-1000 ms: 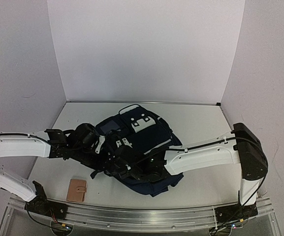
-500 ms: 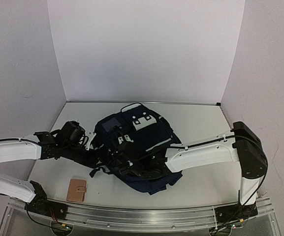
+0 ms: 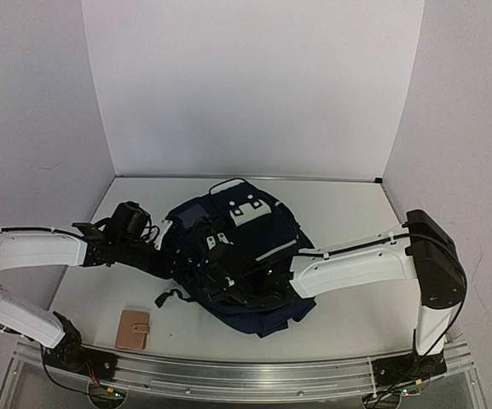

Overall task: Pack the student bag
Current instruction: Zip the student bag at the center of the board.

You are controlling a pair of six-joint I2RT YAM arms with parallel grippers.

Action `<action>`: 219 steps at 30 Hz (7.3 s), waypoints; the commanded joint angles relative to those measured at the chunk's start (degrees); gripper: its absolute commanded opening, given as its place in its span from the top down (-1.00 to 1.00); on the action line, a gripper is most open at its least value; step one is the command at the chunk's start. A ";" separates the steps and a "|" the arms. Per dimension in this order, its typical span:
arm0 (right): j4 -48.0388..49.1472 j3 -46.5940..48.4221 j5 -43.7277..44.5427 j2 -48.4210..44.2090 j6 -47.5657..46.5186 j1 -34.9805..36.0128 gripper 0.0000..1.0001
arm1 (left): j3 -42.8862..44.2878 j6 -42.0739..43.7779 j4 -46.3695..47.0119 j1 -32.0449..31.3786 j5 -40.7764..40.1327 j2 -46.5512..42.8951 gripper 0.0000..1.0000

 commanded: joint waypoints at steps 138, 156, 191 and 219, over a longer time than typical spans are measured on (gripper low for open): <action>11.24 -13.22 -15.47 -10.93 1.72 -8.50 1.00 | -0.78 -1.72 19.31 5.03 19.18 7.37 0.89; 11.25 -13.89 -15.29 -11.46 2.06 -8.49 1.00 | 2.79 -0.27 20.59 5.11 18.93 12.90 0.61; 9.20 -6.23 -5.42 -5.82 8.34 -7.84 1.00 | 11.88 -2.70 -8.43 -14.86 4.59 10.25 0.99; 2.70 -20.57 -8.71 -23.84 17.57 -3.69 0.33 | 7.14 -31.94 14.59 -21.76 4.28 12.47 0.74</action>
